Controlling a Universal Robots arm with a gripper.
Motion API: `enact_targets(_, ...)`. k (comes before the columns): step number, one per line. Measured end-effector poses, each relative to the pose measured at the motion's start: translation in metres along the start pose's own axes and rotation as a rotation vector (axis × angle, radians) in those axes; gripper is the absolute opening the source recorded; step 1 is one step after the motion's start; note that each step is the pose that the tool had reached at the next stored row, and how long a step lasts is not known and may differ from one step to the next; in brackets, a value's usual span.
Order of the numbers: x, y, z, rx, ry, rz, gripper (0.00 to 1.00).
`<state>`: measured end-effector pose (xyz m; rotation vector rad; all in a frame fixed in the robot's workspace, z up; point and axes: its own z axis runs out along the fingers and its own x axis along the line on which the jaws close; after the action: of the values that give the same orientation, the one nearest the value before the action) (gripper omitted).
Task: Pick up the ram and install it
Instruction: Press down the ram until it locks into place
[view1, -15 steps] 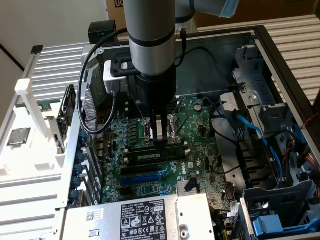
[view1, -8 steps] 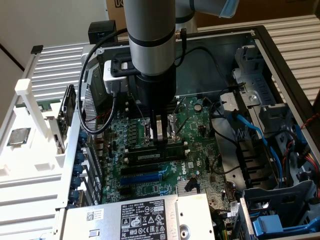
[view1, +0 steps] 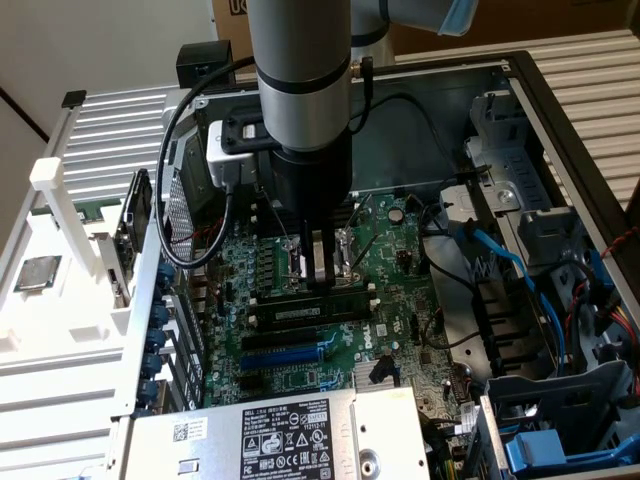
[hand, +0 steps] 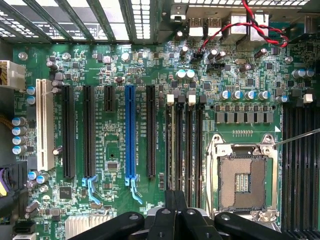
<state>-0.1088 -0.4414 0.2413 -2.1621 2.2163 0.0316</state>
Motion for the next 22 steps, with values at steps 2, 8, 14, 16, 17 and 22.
enact_targets(2,0.0000,0.0000,0.0000,0.0000,0.0000,0.000,0.10)
enact_targets(8,-0.0011,0.0026,0.0000,0.0015,0.0000,0.000,0.10)
enact_targets(14,-0.0011,0.0029,0.0001,0.0015,0.0000,0.000,0.10)
enact_targets(16,-0.0011,0.0029,0.0001,0.0015,0.0000,0.000,0.10)
enact_targets(17,-0.0011,0.0029,0.0001,0.0015,-0.0001,0.000,0.10)
enact_targets(22,-0.0011,0.0032,0.0002,0.0015,0.0000,0.000,0.10)
